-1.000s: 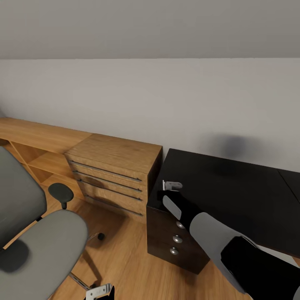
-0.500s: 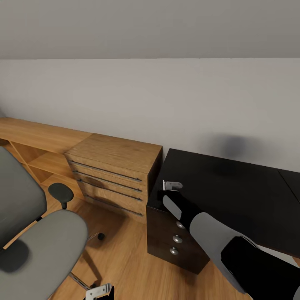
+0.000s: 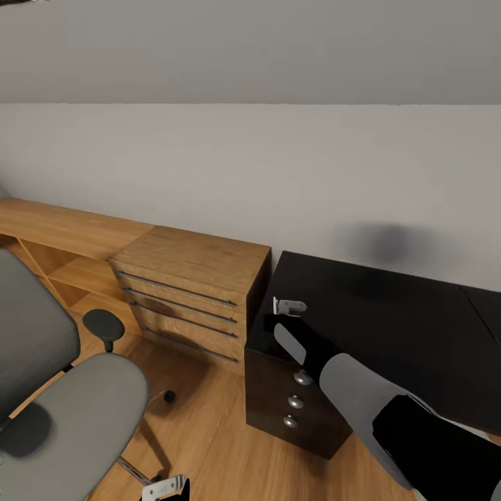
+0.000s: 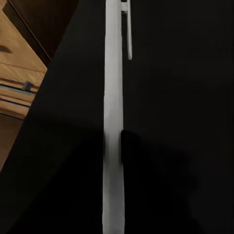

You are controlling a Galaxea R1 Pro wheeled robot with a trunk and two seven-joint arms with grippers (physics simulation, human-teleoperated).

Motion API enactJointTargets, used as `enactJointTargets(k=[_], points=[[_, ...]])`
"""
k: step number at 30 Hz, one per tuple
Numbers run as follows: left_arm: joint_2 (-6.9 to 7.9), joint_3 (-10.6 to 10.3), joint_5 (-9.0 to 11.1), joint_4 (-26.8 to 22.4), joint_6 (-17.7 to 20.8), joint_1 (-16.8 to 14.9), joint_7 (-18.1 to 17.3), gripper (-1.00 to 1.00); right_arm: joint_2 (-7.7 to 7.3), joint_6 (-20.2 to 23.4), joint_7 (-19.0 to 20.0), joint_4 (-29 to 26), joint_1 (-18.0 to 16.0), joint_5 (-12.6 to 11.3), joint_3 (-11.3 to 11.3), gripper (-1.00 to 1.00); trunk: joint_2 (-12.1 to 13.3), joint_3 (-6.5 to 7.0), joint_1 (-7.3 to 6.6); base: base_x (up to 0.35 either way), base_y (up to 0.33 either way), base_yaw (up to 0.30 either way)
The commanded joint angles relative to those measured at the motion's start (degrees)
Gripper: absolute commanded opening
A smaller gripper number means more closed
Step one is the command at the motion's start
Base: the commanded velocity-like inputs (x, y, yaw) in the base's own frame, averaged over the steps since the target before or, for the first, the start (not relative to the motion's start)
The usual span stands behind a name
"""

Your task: In the bedroom, organize the workspace by keeping the computer under the desk, ensuring the monitor is on the desk, placing the keyboard on the desk next to the monitor, placing the mouse on the desk next to the keyboard, moving the folder from the swivel chair onto the desk next to the mouse, stacking the notebook on top of the folder with the pen on top of the notebook, and positioning the swivel chair next to the desk.

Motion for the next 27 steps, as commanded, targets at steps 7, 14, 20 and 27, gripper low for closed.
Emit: enactJointTargets(k=[7, 14, 20, 27], points=[[0.08, -0.31, 0.70, -0.06, -0.32, -0.02, 0.29, 1.00, -11.16, 1.28, -1.65, -19.10, 5.04, -12.80, -0.98, -1.00, 2.79, 1.22, -1.54, 0.000, 0.000, 0.000], [0.00, -0.31, 0.73, 0.11, -0.20, -0.02, 0.08, 1.00, -21.21, -2.10, -12.67, -38.59, 11.70, -28.59, -1.11, -1.00, 4.80, 2.12, -2.64, 0.000, 0.000, 0.000], [-0.02, -0.39, 0.70, 2.02, -0.20, -0.03, -0.15, 1.00, -21.82, -6.94, -14.91, -39.76, 12.39, -29.89, -1.19, -1.00, 4.80, 2.11, -2.64, 0.000, 0.000, -0.097], [-0.06, -0.41, 0.77, 2.70, -0.15, -0.02, -0.18, 1.00, -23.74, -7.01, -14.92, -39.86, 12.46, -29.89, -1.51, -1.00, 4.80, 2.17, -2.64, -0.117, 0.000, -0.083]])
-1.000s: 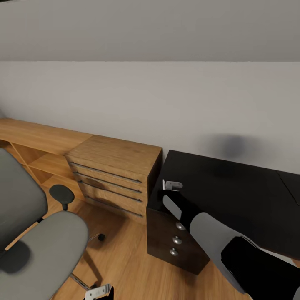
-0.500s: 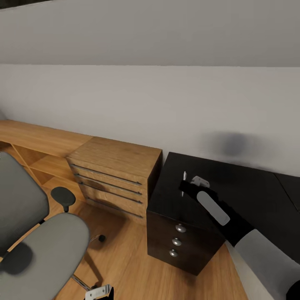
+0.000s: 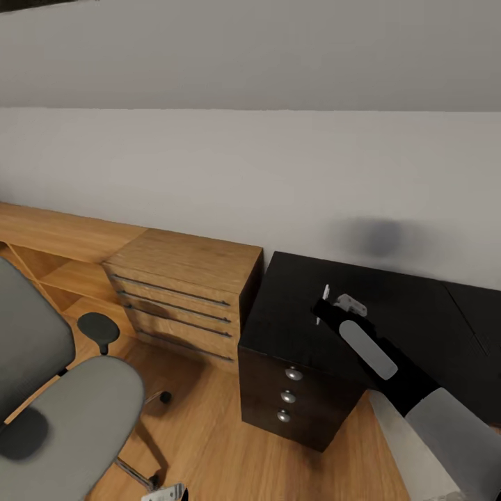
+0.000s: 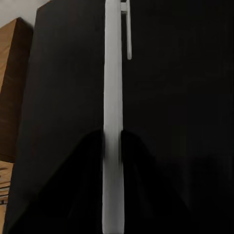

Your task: In the bedroom, organize the workspace by keeping the computer under the desk, ensuring the monitor is on the desk, placing the keyboard on the desk next to the monitor, placing the mouse on the desk next to the keyboard, moving the folder from the swivel chair onto the desk next to the mouse, stacking the notebook on top of the folder with the pen on top of the notebook, and positioning the swivel chair next to the desk.

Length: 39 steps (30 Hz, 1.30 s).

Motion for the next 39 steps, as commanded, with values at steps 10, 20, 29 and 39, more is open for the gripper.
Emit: enactJointTargets(k=[10, 20, 29, 39], points=[[-0.02, -0.51, 0.55, 1.85, -0.32, -0.03, 0.44, 1.00, -6.07, 0.98, -0.24, -0.09, -0.07, -0.14, -2.36, -1.00, -0.03, 0.25, -0.01, -0.029, 0.000, -0.271], [-0.03, -0.58, 0.53, 3.84, -0.23, -0.03, 0.46, 1.00, -13.69, 6.96, -0.19, 0.65, -0.07, -0.02, -9.36, -1.00, -0.03, 0.50, -0.01, -0.001, 0.000, -0.283], [-0.03, -0.58, 0.48, 4.01, -0.36, -0.03, 0.53, 1.00, -17.25, 10.74, -0.25, 6.17, -0.06, 0.27, -10.51, -1.00, -0.03, 0.71, -0.01, 0.000, 0.000, -0.285], [-0.03, -0.58, 0.52, 4.02, -0.37, -0.03, 0.59, 1.00, -17.21, 11.52, -0.07, 6.41, -0.04, 2.30, -10.35, -1.00, -0.03, 1.18, -0.01, 0.000, 0.000, -0.276]])
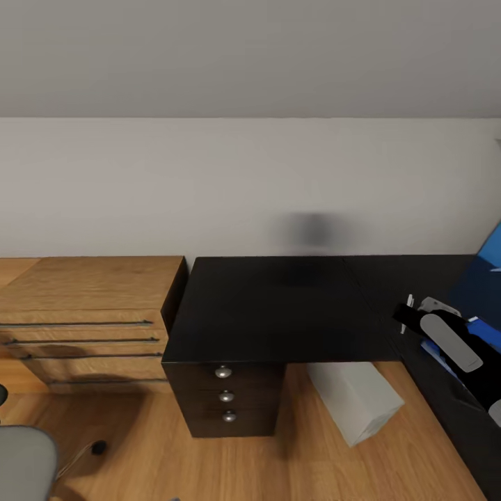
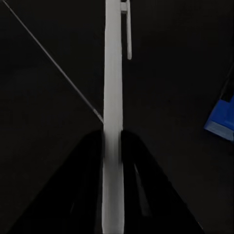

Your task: In the bedroom, organize the workspace by keeping the computer under the desk, ensuring the monitor is on the desk, placing the keyboard on the desk next to the monitor, placing the mouse on the desk next to the keyboard, moving the folder from the swivel chair onto the desk next to the mouse, stacking the notebook on top of the folder with the pen on top of the notebook, and positioning the swivel chair next to the desk.

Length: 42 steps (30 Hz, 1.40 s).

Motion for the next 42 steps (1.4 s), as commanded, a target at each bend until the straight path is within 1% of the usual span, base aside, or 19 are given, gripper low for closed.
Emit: enactJointTargets(k=[1, 12, 18, 20, 21, 29, 31, 33, 34, 36, 40, 42], points=[[0.09, -0.36, 0.60, -0.08, -0.30, -0.02, 0.43, 1.00, -0.03, 0.05, -0.33, -0.05, -0.09, -0.27, 0.21, -1.00, -0.04, 0.01, 0.01, 0.000, 0.000, -0.269], [0.09, -0.36, 0.61, -0.07, -0.34, -0.01, 0.45, 1.00, 0.04, 0.05, -0.34, -0.05, -0.09, -0.08, 0.30, -1.00, -0.04, 0.64, 0.01, 0.000, 0.000, -0.266], [0.09, -0.36, 0.61, -0.07, -0.34, -0.01, 0.45, 1.00, 0.03, 0.05, -0.34, -0.05, -0.09, 0.70, 0.25, -1.00, -0.04, 0.98, 0.01, 0.003, -0.003, -0.266], [0.09, -0.36, 0.61, -0.07, -0.34, -0.01, 0.45, 1.00, 0.03, 0.05, -0.34, -0.05, -0.09, 1.69, 0.28, -1.00, -0.04, 1.10, 0.01, 0.054, -0.057, -0.266], [0.09, -0.36, 0.54, -0.07, -0.40, -0.01, 0.45, 1.00, 0.11, 0.10, -0.34, -0.05, -0.09, 4.50, 0.36, -1.00, -0.04, 1.13, 0.01, 0.173, -0.189, -0.199], [0.09, -0.36, 0.47, -0.14, -0.43, -0.01, 0.41, 1.00, 0.18, 0.14, -0.25, 0.40, -0.09, 5.66, 0.47, -1.00, -0.04, 1.20, 0.01, 0.074, -0.080, -0.048], [0.09, -0.36, 0.47, -0.15, -0.43, -0.01, 0.38, 1.00, 0.20, 0.19, -0.27, 0.73, -0.09, 6.99, 0.49, -1.00, -0.04, 1.20, 0.01, 0.107, -0.151, -0.002], [0.09, -0.36, 0.47, -0.15, -0.43, -0.01, 0.37, 1.00, 0.26, 0.23, -0.19, 1.06, -0.09, 9.40, 0.64, -1.00, -0.04, 1.20, 0.01, 0.149, -0.222, -0.001], [0.09, -0.36, 0.46, -0.15, -0.43, -0.01, 0.37, 1.00, 0.25, 0.27, -0.18, 1.10, -0.09, 10.10, 0.69, -1.00, -0.04, 1.20, 0.01, 0.163, -0.246, 0.000], [0.09, -0.36, 0.49, -0.15, -0.43, -0.01, 0.36, 1.00, 0.28, 0.20, -0.12, 1.25, -0.09, 12.26, 0.83, -1.00, -0.04, 1.20, 0.01, 0.148, -0.235, 0.000], [0.09, -0.36, 0.51, -0.15, -0.43, -0.01, 0.48, 1.00, 0.42, 0.13, 0.00, 1.84, -0.09, 13.54, 1.01, -1.00, -0.04, 1.20, 0.01, 0.053, -0.092, 0.000], [0.11, -0.31, 0.52, -0.15, -0.43, -0.01, 0.52, 1.00, 0.52, 0.27, 0.21, 4.00, -0.09, 13.84, 1.16, -1.00, -0.04, 1.20, 0.01, 0.013, -0.023, 0.000]])
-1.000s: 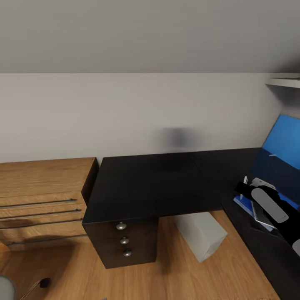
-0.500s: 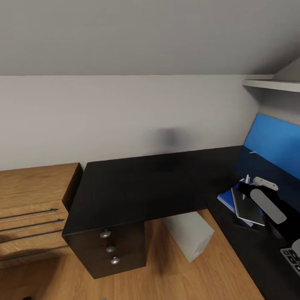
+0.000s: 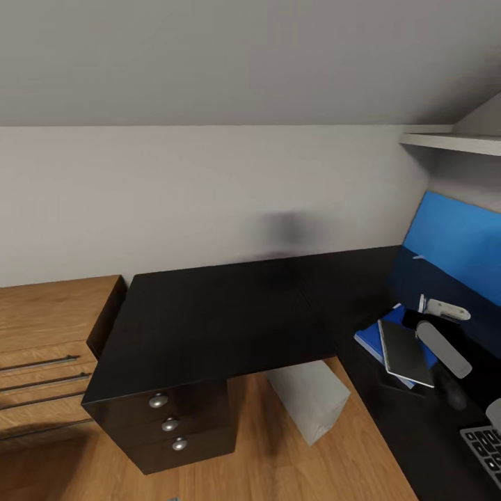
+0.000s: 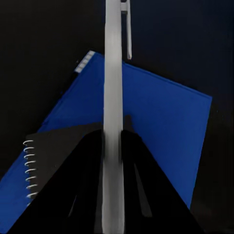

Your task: In the bedroom, organize the workspace by keeping the computer under the desk, ensuring the monitor is on the desk, placing the keyboard on the desk next to the monitor, placing the mouse on the desk next to the keyboard, moving the folder from the swivel chair onto the desk next to the mouse, stacking the notebook on top of the folder with the pen on top of the notebook, and positioning the swivel chair next to the desk.

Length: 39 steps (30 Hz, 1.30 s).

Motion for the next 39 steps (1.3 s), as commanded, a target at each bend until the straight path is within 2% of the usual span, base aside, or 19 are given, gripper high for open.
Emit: enactJointTargets(k=[1, 8, 23, 27, 28, 30, 39], points=[[0.10, -0.32, 0.60, -0.09, -0.30, -0.02, 0.43, 1.00, -0.02, 0.17, -0.18, 0.90, -0.07, -0.29, 0.29, -1.00, -0.04, -0.05, 0.00, 0.006, -0.010, 0.000], [0.07, -0.26, 0.60, -0.09, -0.30, -0.04, 0.46, 1.00, 1.63, 2.72, 0.63, 2.87, -0.07, -0.12, 0.29, -1.00, -0.04, -0.05, 0.00, 0.001, -0.002, 0.000], [0.07, -0.01, 0.60, -0.36, -0.46, -0.02, 0.51, 1.00, 2.52, 3.66, 0.84, 3.02, -0.09, -0.08, 0.36, -1.00, -0.04, -0.05, 0.00, 0.000, 0.000, 0.000], [0.08, 0.10, 0.60, -0.57, -3.02, -0.04, 0.62, 1.00, 2.57, 4.90, 0.84, 3.11, -0.08, -0.08, 0.36, -1.00, -0.04, -0.05, 0.00, 0.000, 0.000, 0.000], [0.09, 0.09, 0.60, -0.57, -4.85, -0.03, 0.57, 1.00, 2.61, 5.07, 0.95, 4.38, -0.12, -0.03, 0.36, -1.00, -0.04, -0.05, 0.00, 0.000, 0.000, 0.000], [0.08, 0.10, 0.60, -0.54, -5.71, -0.03, 0.55, 1.00, 2.67, 5.12, 1.15, 5.77, -0.14, 0.04, 0.36, -1.00, -0.04, -0.05, 0.00, 0.000, 0.000, 0.000], [0.07, 0.07, 0.60, -0.56, -6.35, -0.02, 0.57, 1.00, 2.70, 5.15, 1.80, 7.67, -0.16, 0.24, 0.36, -1.00, -0.04, -0.05, 0.00, 0.000, 0.000, 0.000]])
